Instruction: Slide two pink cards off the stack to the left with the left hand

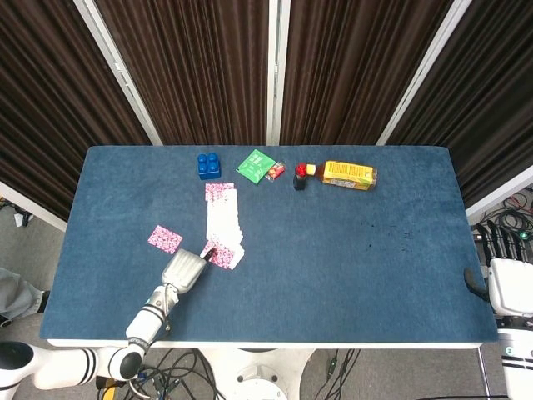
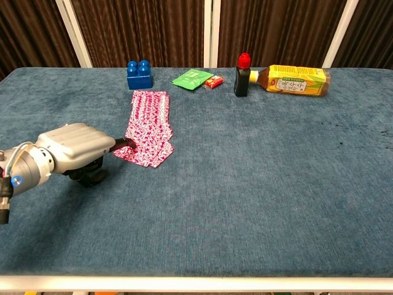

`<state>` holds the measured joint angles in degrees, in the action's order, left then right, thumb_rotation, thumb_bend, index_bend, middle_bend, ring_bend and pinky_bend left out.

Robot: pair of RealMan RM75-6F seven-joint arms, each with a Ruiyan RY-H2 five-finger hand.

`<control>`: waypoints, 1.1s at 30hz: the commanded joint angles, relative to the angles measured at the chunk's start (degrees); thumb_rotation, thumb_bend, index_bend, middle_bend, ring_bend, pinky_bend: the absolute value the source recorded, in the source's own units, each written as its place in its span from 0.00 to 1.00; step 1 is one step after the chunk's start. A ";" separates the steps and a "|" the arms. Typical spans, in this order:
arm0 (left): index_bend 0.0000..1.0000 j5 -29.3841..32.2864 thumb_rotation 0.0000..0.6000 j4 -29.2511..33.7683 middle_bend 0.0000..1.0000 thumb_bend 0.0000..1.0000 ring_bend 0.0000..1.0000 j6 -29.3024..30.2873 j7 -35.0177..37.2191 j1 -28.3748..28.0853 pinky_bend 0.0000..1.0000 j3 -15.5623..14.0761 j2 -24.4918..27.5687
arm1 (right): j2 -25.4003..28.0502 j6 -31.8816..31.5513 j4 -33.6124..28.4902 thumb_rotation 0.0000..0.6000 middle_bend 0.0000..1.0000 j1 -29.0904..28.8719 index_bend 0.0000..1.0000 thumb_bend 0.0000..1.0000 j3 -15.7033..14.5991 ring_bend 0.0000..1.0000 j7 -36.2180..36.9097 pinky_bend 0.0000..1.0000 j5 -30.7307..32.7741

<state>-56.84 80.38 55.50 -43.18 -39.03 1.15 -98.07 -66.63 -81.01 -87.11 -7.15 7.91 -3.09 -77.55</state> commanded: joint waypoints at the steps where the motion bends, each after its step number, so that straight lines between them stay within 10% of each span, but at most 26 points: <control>1: 0.11 0.20 1.00 0.28 0.91 0.52 0.89 -0.12 -0.35 -0.09 0.87 -0.20 0.12 | -0.02 -0.03 0.16 1.00 0.00 0.03 0.00 0.30 -0.01 0.00 0.30 0.00 -0.05; 17: 0.12 -0.93 1.00 9.28 0.91 0.52 0.89 4.07 -2.74 3.13 0.87 -4.94 6.45 | -0.11 0.44 0.51 1.00 0.00 0.09 0.00 0.30 -0.09 0.00 1.20 0.00 0.24; 33: 0.12 -3.36 1.00 8.10 0.91 0.52 0.89 4.53 -0.81 2.93 0.87 -3.10 5.40 | 0.18 0.06 -0.23 1.00 0.00 0.24 0.00 0.30 0.04 0.00 0.50 0.00 0.40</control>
<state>-60.49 88.89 60.45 -43.91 -35.90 -2.06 -92.33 -66.45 -80.96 -87.36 -6.91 7.96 -2.60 -77.17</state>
